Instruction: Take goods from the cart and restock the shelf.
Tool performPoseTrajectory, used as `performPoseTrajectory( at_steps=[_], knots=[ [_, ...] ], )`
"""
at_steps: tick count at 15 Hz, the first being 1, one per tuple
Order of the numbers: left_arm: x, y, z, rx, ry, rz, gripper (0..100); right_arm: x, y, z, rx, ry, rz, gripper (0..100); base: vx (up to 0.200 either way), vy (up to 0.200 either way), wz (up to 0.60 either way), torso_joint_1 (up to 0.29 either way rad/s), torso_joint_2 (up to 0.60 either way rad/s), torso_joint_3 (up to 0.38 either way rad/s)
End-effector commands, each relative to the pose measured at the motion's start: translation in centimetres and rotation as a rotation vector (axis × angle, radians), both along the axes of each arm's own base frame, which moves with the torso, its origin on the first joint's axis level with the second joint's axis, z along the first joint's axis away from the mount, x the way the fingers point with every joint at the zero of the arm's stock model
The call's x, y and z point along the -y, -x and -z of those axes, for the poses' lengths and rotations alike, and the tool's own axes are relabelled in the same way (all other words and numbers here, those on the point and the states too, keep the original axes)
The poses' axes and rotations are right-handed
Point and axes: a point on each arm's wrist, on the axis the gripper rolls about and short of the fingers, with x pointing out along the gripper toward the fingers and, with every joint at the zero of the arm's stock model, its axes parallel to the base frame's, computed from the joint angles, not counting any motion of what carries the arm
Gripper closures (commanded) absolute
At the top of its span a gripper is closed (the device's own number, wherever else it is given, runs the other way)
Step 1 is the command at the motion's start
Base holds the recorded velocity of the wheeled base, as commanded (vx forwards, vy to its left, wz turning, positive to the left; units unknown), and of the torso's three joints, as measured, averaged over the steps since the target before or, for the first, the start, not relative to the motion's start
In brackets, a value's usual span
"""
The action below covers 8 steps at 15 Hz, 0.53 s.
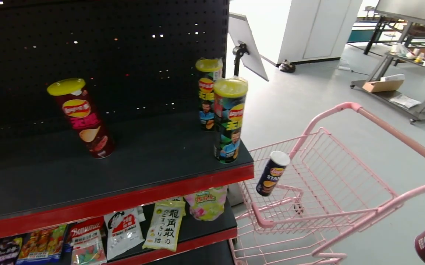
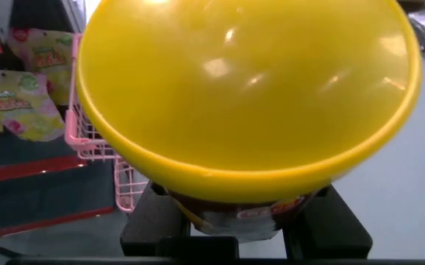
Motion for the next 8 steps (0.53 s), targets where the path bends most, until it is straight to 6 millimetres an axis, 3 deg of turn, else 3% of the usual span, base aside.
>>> performPoseTrajectory(
  at_steps=[1,7,8],
  knots=[
    [0.0,0.0,0.0,0.000,-0.001,0.000,0,0.0,0.2,0.1,0.005,0.004,-0.001,100,0.000,0.000,0.60,-0.002,0.00,0.002],
    [0.0,0.0,0.0,0.000,-0.001,0.000,0,-0.1,2.3,1.2,0.092,-0.009,-0.097,100,0.000,0.000,0.00,0.000,0.00,0.000],
    [0.0,0.0,0.0,0.000,-0.001,0.000,0,-0.2,2.9,1.7,0.112,-0.015,-0.140,100,0.000,0.200,0.00,0.002,0.01,0.002]
  ],
)
